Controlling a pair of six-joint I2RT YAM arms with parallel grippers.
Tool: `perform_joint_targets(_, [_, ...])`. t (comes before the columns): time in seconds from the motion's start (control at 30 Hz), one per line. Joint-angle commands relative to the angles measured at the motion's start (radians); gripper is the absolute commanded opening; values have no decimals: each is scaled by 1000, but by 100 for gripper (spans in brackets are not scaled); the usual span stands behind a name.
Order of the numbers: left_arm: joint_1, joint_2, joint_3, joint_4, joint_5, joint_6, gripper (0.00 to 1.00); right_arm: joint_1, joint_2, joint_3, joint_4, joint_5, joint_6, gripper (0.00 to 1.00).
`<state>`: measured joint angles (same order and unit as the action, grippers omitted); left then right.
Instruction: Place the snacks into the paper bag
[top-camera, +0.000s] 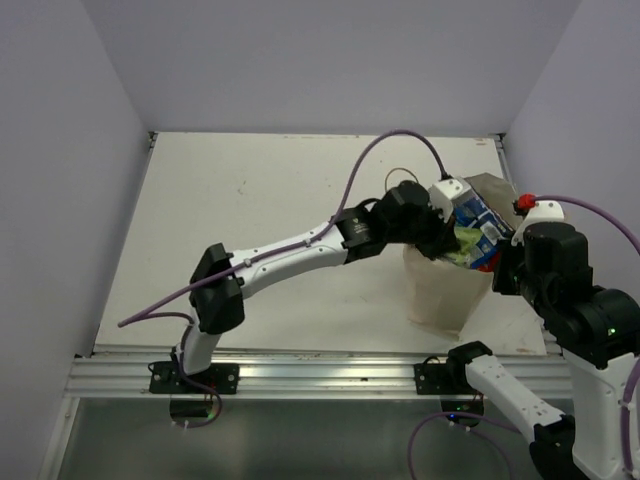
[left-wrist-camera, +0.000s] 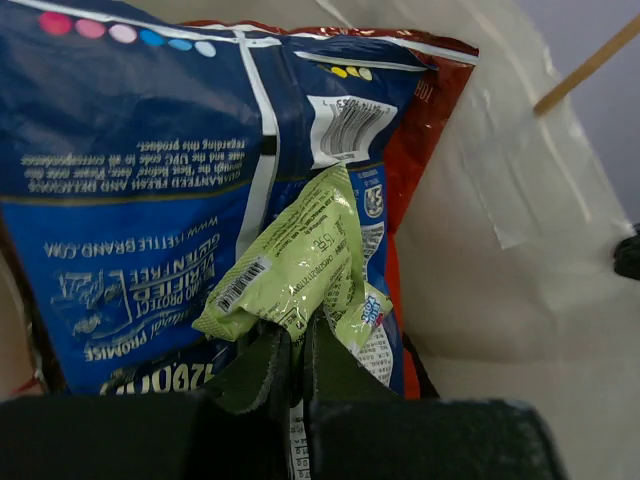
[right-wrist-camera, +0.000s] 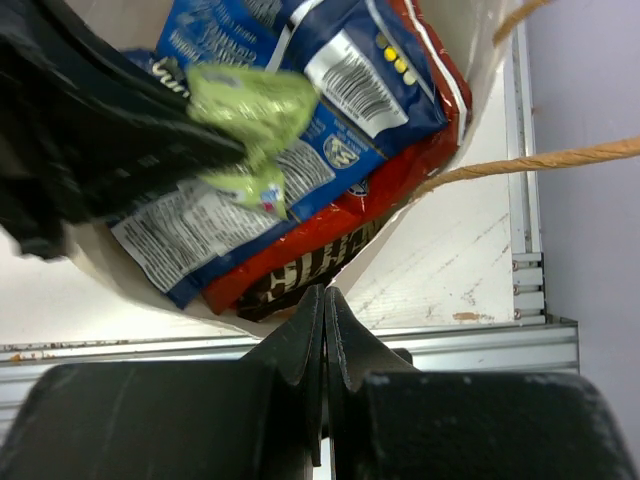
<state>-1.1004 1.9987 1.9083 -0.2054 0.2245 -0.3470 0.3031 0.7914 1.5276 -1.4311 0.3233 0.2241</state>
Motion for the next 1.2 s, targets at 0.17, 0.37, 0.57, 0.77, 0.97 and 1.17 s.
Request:
perform_joint_targets(0.17, [-52,-24,147,-183,-118,88,55,7,-15,45,-6,20,-14,0])
perform_joint_targets(0.37, [-81,-133,302,-181,-348,102,100,7,-14,40,-3,8,-15,0])
perform_joint_targets(0.57, [-75,-206,336,-386,-665,28,100,5,-11,43,-3,2,-15,0])
perform_joint_targets(0.77, [-27,-245,116,-549,-625,-158,100,5,-8,46,-3,-7,-15,0])
perform_joint_targets(0.97, [-26,-279,-8,-526,-585,-259,100,5,-18,52,-12,-9,-9,0])
perform_joint_targets(1.17, [-24,-270,-72,-424,-504,-267,100,5,-32,49,-15,-10,-3,0])
